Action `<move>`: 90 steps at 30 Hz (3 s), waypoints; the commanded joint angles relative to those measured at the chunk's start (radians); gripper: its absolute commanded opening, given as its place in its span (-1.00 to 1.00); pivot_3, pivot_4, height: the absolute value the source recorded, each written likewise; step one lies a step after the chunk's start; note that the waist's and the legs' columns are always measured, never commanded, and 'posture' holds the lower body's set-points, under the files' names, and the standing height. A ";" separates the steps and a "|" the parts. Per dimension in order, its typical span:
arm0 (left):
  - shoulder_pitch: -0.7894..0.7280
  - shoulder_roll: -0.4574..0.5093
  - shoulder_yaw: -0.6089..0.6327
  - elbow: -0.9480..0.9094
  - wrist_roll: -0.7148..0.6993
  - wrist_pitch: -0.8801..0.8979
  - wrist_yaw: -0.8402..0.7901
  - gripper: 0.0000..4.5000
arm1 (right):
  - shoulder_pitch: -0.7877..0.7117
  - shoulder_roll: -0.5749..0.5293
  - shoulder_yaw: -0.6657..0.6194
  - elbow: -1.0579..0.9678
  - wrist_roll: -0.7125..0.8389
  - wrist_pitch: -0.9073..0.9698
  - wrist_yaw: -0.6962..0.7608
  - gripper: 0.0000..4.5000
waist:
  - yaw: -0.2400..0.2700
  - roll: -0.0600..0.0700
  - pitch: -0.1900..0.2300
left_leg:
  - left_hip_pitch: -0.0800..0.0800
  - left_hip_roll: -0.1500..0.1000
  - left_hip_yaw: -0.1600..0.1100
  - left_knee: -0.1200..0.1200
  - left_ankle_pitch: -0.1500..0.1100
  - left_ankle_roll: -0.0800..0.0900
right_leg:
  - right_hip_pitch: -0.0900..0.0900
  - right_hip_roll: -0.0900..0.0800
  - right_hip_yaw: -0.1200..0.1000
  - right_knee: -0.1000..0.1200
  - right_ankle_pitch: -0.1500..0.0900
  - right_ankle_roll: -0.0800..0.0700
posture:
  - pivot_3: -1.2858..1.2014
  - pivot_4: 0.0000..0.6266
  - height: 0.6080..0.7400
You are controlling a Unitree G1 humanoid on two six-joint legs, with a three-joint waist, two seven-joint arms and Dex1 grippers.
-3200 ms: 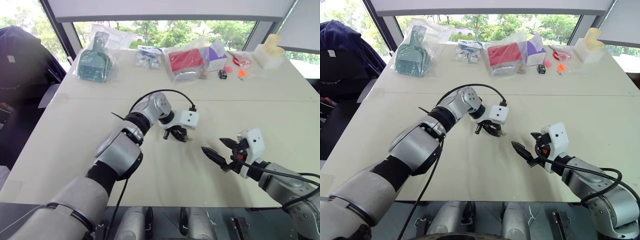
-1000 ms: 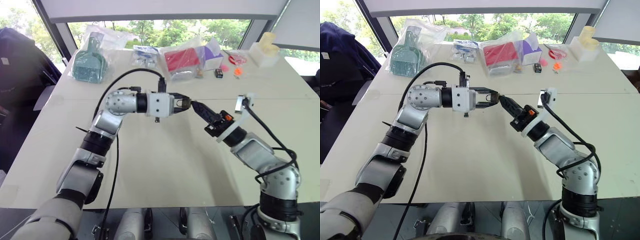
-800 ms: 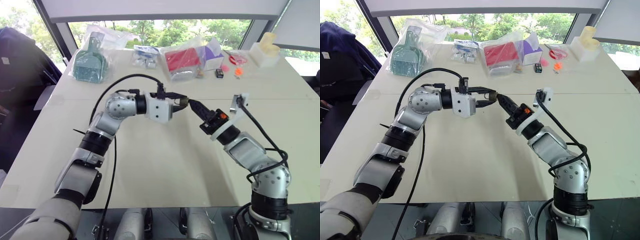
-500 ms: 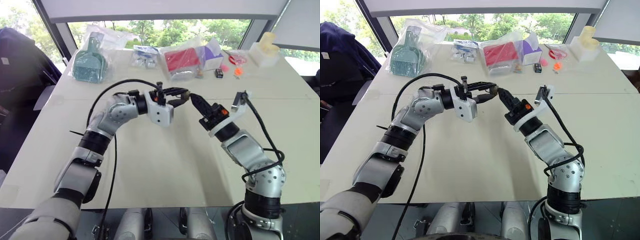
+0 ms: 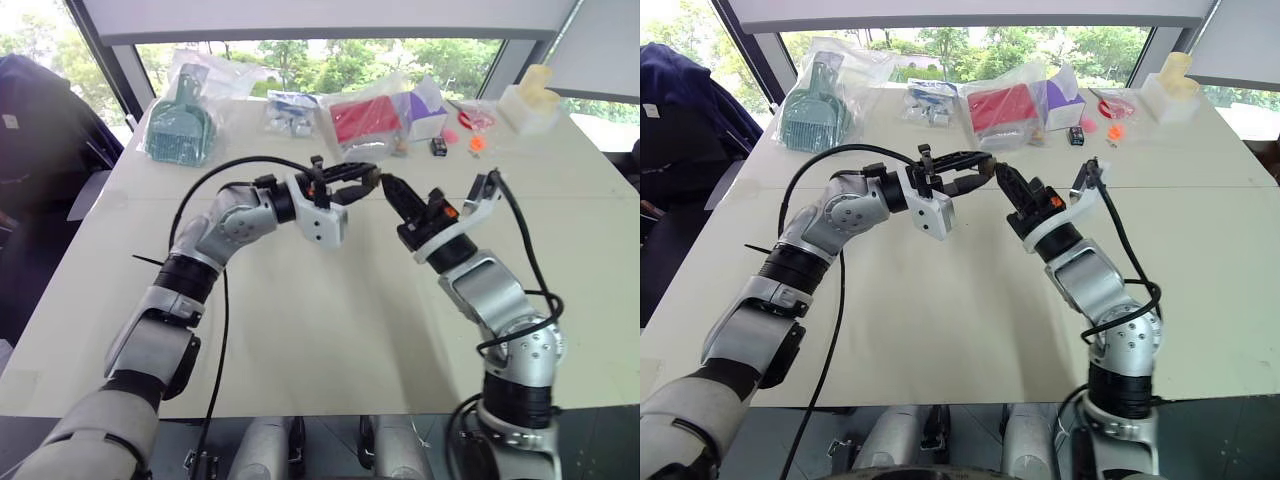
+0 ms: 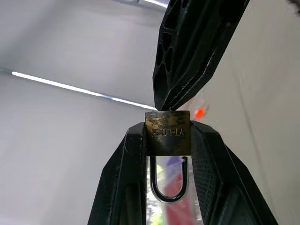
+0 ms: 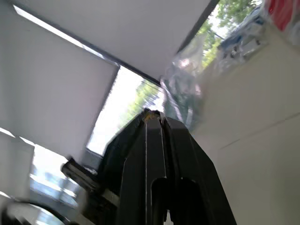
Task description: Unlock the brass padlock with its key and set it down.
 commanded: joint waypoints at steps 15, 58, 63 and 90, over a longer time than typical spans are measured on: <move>-0.026 0.002 -0.022 -0.082 -0.229 0.045 -0.231 -0.69 | -0.052 -0.189 -0.002 0.056 -0.185 0.074 0.368 0.69 | 0.003 0.000 0.000 | 0.000 0.000 -0.001 0.000 -0.003 0.005 | 0.000 0.000 0.000 -0.001 0.000 0.000 | 0.03 -0.52 0.93; -0.035 0.023 0.130 -0.185 -0.647 0.858 -0.548 0.97 | -0.060 -0.172 -0.061 0.080 -0.196 0.153 0.378 -0.97 | 0.003 0.000 0.000 | 0.000 0.000 -0.002 0.000 0.000 0.000 | 0.001 0.001 0.000 0.000 0.000 0.001 | 0.03 -0.52 0.93; -0.036 -0.009 0.125 -0.166 -0.631 0.844 -0.557 0.97 | -0.070 -0.163 -0.060 0.075 -0.190 0.155 0.369 -0.97 | 0.002 0.000 0.000 | 0.001 0.000 -0.002 0.000 0.000 0.000 | 0.001 0.001 0.000 0.000 0.000 0.001 | 0.03 -0.52 0.93; -0.113 -0.078 0.155 0.046 -0.546 0.690 -0.476 0.97 | -0.002 -0.126 -0.025 -0.027 -0.088 0.186 0.318 -0.97 | 0.002 0.000 0.000 | 0.000 0.000 -0.002 0.000 -0.002 0.004 | 0.001 0.000 0.000 -0.001 0.000 0.001 | 0.03 -0.52 0.93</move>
